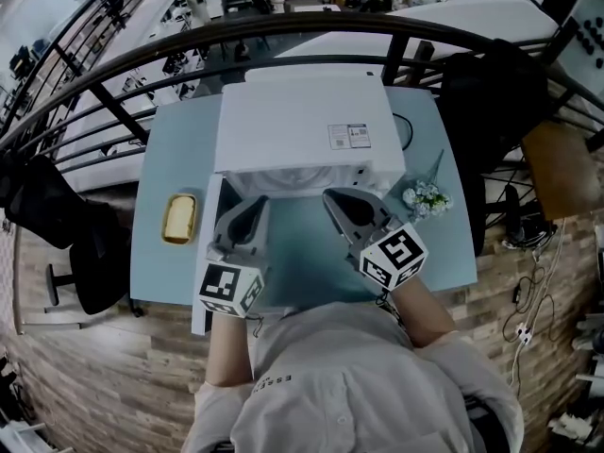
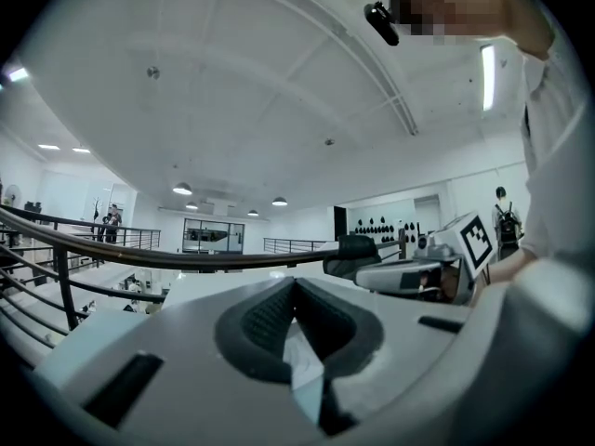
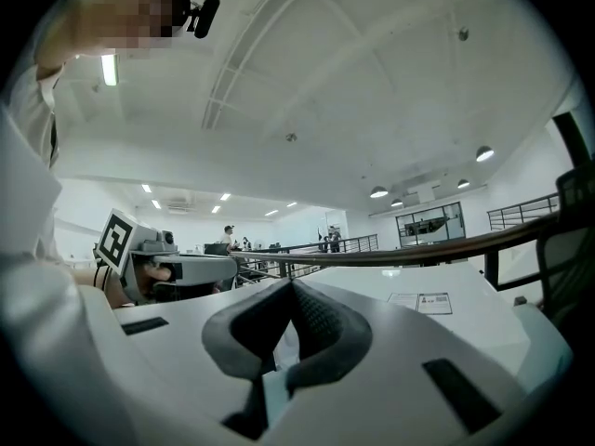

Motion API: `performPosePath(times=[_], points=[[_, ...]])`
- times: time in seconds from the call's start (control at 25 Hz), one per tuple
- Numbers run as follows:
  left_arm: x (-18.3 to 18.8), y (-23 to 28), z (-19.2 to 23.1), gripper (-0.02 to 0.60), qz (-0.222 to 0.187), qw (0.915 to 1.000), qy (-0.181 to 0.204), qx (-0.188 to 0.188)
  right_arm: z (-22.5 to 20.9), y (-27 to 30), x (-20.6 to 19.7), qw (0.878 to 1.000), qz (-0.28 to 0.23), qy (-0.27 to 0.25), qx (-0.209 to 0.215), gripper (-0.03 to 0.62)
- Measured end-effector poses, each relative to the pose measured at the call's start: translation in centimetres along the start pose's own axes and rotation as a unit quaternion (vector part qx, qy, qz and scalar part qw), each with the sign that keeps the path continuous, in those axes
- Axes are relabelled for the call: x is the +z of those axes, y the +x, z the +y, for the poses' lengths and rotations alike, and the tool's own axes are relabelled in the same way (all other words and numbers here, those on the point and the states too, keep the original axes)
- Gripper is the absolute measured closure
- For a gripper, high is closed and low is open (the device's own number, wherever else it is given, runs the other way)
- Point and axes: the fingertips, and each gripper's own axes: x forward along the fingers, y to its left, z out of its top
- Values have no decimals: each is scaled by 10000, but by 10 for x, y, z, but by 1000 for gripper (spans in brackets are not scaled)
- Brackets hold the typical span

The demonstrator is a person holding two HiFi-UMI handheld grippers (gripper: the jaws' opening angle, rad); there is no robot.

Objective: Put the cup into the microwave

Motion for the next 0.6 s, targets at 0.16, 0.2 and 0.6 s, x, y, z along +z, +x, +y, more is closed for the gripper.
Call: performPosePath(times=[0.16, 0.2, 0.6], points=[[2, -3, -1, 580, 3, 10000, 35, -9, 2, 0, 1, 10000, -57, 51, -13, 579], [3, -4, -2, 580, 7, 10000, 39, -17, 4, -1, 2, 10000, -76, 43, 19, 579], [5, -8, -4, 580, 14, 10000, 79, -16, 8, -1, 5, 10000, -99, 14, 1, 579]])
